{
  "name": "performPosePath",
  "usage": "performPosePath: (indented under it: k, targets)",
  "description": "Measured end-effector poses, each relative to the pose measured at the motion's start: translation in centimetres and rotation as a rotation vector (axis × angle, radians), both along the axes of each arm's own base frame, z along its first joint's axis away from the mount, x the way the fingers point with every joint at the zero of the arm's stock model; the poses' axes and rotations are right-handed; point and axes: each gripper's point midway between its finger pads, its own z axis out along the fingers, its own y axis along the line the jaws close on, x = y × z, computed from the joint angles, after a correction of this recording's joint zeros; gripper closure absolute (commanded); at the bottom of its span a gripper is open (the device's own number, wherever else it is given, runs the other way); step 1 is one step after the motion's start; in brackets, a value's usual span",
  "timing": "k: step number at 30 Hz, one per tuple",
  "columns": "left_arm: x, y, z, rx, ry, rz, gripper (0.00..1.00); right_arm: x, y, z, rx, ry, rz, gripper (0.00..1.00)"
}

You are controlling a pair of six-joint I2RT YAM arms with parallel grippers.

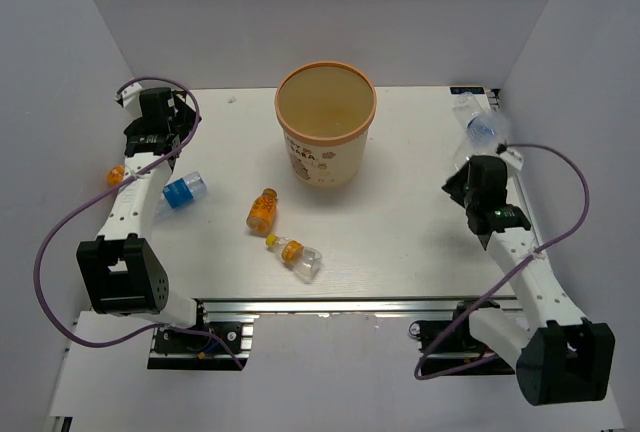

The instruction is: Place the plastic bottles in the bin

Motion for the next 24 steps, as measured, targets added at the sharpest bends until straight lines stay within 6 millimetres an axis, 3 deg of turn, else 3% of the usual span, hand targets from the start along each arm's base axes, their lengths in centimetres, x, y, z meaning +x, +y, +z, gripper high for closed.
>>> performPosePath:
  k: [5, 9, 14, 17, 19, 22, 24]
  targets:
    - [0.1, -0.4, -0.1, -0.020, -0.003, -0.016, 0.02, 2.8, 6.7, 8.2, -0.084, -0.221, 0.318, 1.00]
    - [0.1, -0.6, -0.2, -0.030, -0.003, -0.019, 0.02, 4.4, 13.6, 14.2, -0.141, -0.360, 0.607, 1.00]
    - [-0.3, -0.9, -1.0, -0.052, 0.020, -0.025, 0.02, 6.3, 22.5, 19.8, -0.199, -0.500, 0.913, 0.98]
    - [-0.5, -1.1, -1.4, -0.062, 0.035, -0.028, 0.02, 6.6, 27.2, 20.3, -0.215, -0.530, 1.051, 0.96]
    - [-0.7, -1.1, -1.6, -0.066, 0.046, -0.028, 0.02, 7.0, 29.2, 19.7, -0.218, -0.520, 1.102, 0.91]
    - [-0.9, -1.2, -1.9, -0.071, 0.061, -0.028, 0.02, 8.2, 30.2, 18.1, -0.225, -0.480, 1.109, 0.87]
    - [-1.1, -1.2, -2.0, -0.072, 0.068, -0.027, 0.02, 8.9, 30.1, 17.0, -0.235, -0.446, 1.095, 0.76]
